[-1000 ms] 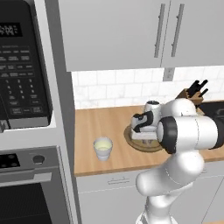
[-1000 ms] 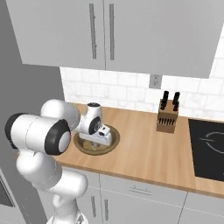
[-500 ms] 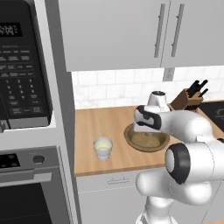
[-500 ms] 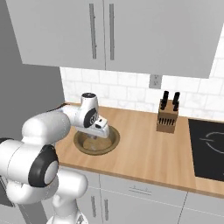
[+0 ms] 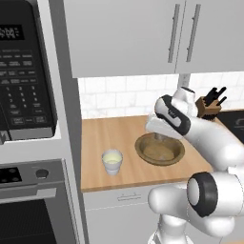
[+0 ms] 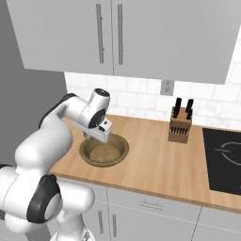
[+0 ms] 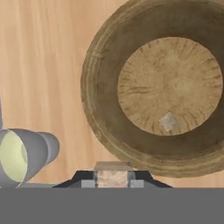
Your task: Grab a lemon wedge from the fridge and one ice cube from the ice bowl, and put them in the glass of lemonade.
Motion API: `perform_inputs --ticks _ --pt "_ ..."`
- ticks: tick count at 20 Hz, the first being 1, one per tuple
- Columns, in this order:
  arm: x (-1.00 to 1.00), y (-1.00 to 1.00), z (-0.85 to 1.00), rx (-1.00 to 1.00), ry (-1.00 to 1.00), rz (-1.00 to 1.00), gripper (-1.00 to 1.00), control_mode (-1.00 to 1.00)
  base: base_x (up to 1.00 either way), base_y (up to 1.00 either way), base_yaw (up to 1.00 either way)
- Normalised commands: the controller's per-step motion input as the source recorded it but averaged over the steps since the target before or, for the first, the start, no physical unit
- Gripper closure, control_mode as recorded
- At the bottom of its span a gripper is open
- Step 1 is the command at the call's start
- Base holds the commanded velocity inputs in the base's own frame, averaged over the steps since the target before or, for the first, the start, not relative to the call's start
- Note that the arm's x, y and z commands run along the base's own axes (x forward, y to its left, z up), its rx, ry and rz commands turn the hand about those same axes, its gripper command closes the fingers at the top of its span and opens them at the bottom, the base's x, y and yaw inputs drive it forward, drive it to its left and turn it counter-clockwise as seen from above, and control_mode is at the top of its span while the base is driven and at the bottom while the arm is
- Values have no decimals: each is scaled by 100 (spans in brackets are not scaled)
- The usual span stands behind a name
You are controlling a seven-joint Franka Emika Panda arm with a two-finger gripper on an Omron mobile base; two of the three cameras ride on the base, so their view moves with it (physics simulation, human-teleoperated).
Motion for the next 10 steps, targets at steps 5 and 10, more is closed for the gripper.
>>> perform_inputs --ticks 5,10 --pt "-41 74 17 17 5 0 100 -100 0 0 0" --pt "-17 94 0 7 9 0 100 -100 0 0 0"
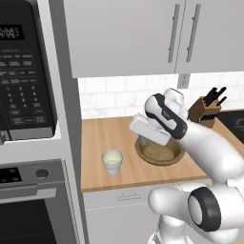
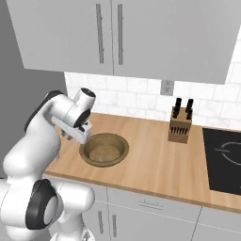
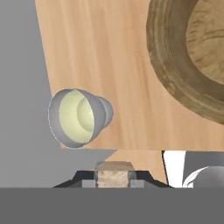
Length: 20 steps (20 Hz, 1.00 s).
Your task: Grab a lemon wedge from the fridge and one ice cube from the ice bowl, and put them in the glass of lemonade.
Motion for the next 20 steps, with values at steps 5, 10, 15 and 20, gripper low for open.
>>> perform_inputs --ticks 5,10,15,20 --pt "-1 82 0 7 19 1 100 -100 0 0 0" --pt "26 66 -23 0 15 0 100 -100 0 0 0" --pt "54 14 -27 0 2 0 100 -100 0 0 0" --pt "43 3 -45 -2 0 0 100 -100 0 0 0"
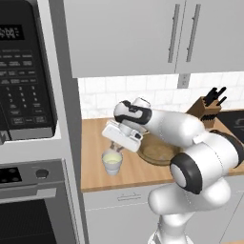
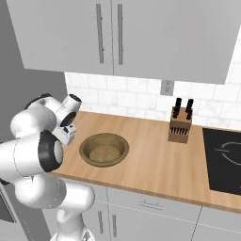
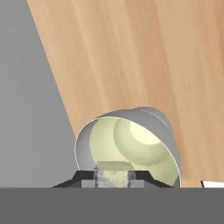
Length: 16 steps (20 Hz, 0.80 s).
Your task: Grab a lemon wedge from the fridge and one ice cube from the ice bowl, and put them in the glass of lemonade.
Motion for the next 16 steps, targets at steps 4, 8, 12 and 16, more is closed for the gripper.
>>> perform_inputs --ticks 4,8,12,16 --pt "25 19 -44 -4 0 0 100 -100 0 0 0" --pt "9 24 -27 -4 0 0 100 -100 0 0 0" --pt "4 1 -22 -3 0 0 100 -100 0 0 0" --pt "-15 0 -1 -1 -2 0 -100 -100 0 0 0"
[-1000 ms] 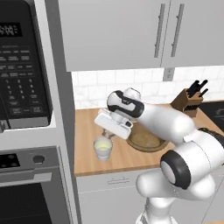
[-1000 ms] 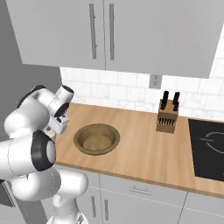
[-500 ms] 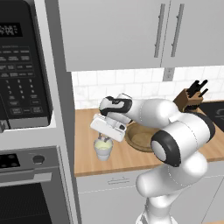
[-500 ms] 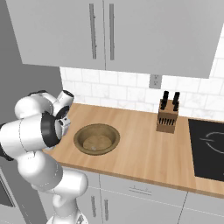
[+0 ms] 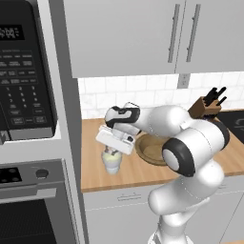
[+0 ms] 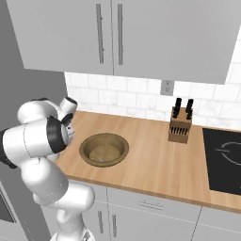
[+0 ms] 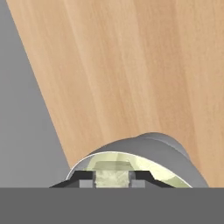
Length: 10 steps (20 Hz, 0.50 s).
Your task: Grab a lemon wedge from the fridge and one ice cube from the ice bowl, and put them in the glass of lemonade.
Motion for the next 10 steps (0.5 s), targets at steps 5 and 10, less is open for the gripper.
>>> perform_inputs --ticks 5,10 --pt "-26 0 6 0 -2 0 -100 -100 0 0 0" --pt "-11 0 0 -1 -1 0 -100 -100 0 0 0"
